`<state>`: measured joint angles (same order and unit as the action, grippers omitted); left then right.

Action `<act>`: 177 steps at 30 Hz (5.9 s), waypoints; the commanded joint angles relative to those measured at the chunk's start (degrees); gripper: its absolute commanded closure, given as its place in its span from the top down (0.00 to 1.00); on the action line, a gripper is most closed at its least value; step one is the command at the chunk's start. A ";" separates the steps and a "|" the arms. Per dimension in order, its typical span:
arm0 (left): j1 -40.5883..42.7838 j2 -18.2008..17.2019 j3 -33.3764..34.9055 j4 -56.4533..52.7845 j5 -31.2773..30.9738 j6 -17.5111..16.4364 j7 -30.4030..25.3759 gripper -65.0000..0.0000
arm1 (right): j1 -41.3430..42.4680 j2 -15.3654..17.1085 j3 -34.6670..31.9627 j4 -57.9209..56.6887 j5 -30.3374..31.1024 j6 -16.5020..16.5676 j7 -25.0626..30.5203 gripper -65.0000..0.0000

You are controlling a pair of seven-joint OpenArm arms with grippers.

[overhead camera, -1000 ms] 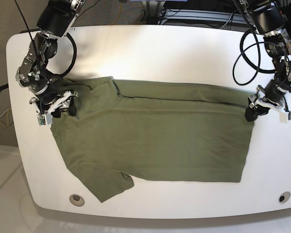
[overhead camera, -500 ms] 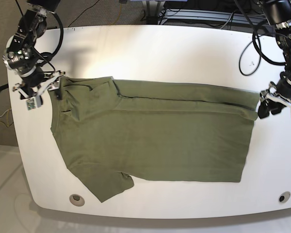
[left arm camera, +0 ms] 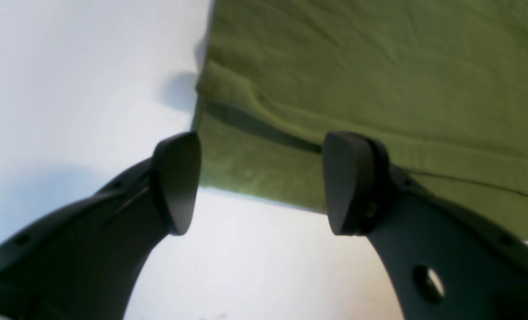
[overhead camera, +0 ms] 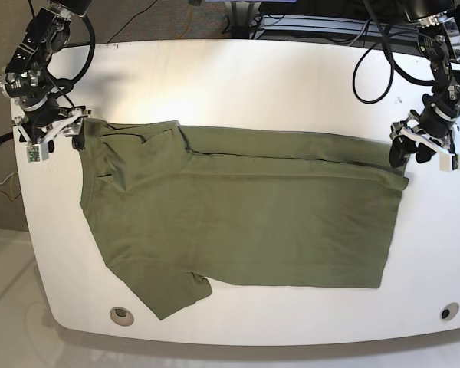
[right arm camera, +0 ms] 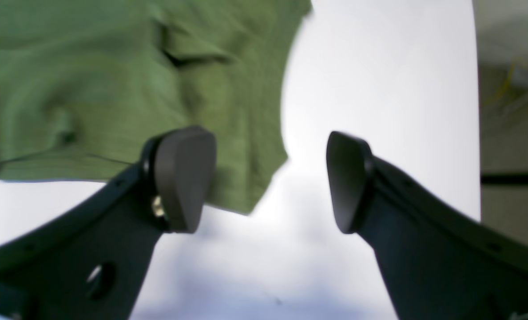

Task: Fold the T-shirt properly
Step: 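Lower both grippers onto the folded edge and close them, then pull the folded edge with both grippers away from the hem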

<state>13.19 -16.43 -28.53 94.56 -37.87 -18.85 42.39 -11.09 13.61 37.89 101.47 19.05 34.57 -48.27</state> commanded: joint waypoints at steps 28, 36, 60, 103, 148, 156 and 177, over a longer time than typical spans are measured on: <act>-2.33 1.73 -0.48 -4.08 -1.16 -1.26 -1.63 0.60 | 1.69 -1.59 1.78 -19.55 1.19 -0.61 8.79 0.54; -2.52 1.64 -0.74 -6.12 -0.94 -0.55 -1.30 0.62 | 1.18 -1.42 1.97 -20.76 1.61 -0.46 8.68 0.54; -3.17 1.36 -5.33 -13.08 -2.58 -0.65 -0.88 0.62 | 3.41 -3.58 0.33 -20.75 2.73 0.31 8.77 0.07; -6.06 2.50 -3.13 -24.63 -1.26 -0.66 -2.43 0.40 | 3.37 -3.57 0.05 -20.33 2.97 -0.69 10.18 0.00; 12.82 -1.09 -4.06 -14.83 -5.24 -2.39 -4.51 0.00 | -12.90 -4.66 0.29 -7.65 1.65 0.51 8.26 0.00; 17.77 -0.74 -4.78 -9.30 -5.46 -2.73 -5.16 0.00 | -19.32 -4.85 0.54 -3.57 3.24 0.27 8.73 0.00; 23.93 -0.46 -5.68 -4.58 -6.35 -3.94 -5.09 0.00 | -27.69 -4.27 1.05 -0.04 9.19 0.53 9.47 0.00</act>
<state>36.51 -16.40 -33.82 89.89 -44.71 -22.63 36.56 -38.35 8.56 38.41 101.12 28.10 34.96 -39.64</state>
